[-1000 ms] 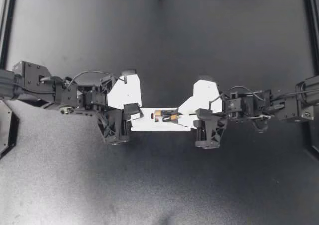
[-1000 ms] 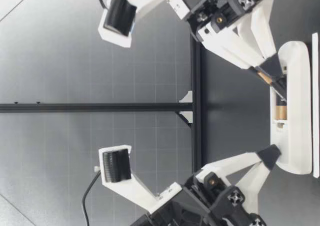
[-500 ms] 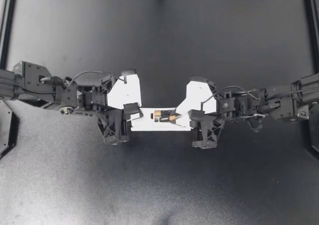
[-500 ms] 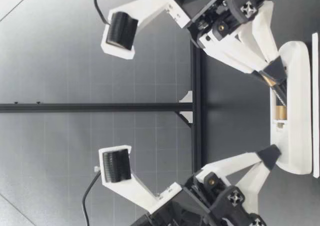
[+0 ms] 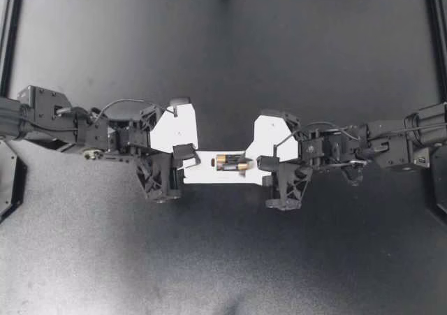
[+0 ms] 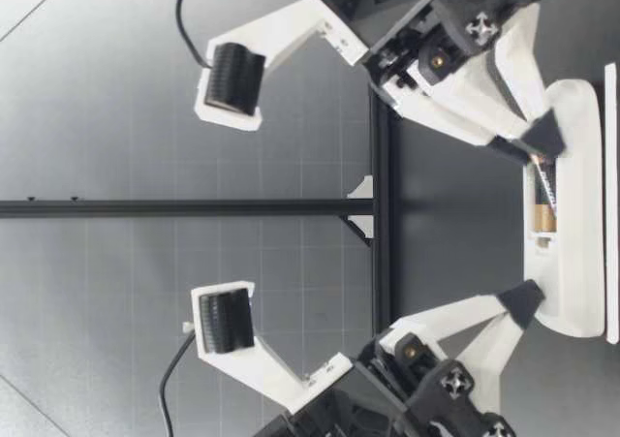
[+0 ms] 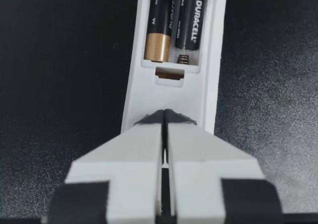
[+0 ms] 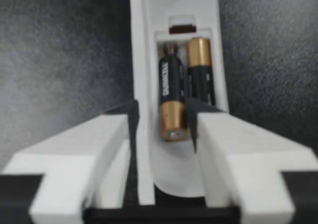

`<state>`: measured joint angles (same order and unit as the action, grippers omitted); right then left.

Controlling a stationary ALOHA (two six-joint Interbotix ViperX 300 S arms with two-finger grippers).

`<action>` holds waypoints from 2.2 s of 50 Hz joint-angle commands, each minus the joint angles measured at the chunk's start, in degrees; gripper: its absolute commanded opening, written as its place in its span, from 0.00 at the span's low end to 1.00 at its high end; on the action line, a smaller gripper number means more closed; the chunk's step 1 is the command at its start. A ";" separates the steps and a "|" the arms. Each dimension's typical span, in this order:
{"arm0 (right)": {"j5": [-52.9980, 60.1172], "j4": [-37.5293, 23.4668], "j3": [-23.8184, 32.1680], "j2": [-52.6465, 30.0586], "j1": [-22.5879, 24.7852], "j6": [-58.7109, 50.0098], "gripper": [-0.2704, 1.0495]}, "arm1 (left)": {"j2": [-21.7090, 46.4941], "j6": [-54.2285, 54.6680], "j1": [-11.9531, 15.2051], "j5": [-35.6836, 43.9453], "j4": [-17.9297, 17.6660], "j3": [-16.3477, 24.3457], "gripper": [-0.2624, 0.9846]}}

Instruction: Place the battery into the slot of the remote controller.

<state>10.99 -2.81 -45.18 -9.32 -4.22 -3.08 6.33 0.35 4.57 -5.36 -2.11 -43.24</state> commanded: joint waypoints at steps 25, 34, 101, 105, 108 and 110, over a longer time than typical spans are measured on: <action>2.55 10.28 -3.52 10.99 0.79 -44.47 0.47 | -1.05 0.18 0.09 -0.35 -1.41 -0.09 0.07; 0.79 10.28 -5.27 12.39 0.79 -61.08 0.30 | -1.14 0.18 0.09 -0.35 -1.41 -0.35 0.07; -2.02 7.47 0.26 2.46 -0.97 -66.36 0.11 | -0.35 0.09 0.09 -0.35 -1.49 -0.79 0.07; -3.16 7.03 0.62 1.93 -0.97 -66.45 0.11 | -0.26 0.09 0.09 -0.35 -1.41 -0.88 0.07; -3.69 6.86 0.97 1.58 -0.97 -66.36 0.11 | -0.26 0.09 0.09 -0.35 -1.41 -0.97 0.07; -3.96 6.68 1.14 1.41 -0.97 -66.36 0.11 | -0.26 0.09 0.09 -0.35 -1.49 -0.97 0.07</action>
<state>7.29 4.13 -45.26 -8.44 -4.83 -69.61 6.06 0.44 4.57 -5.27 -3.52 -43.95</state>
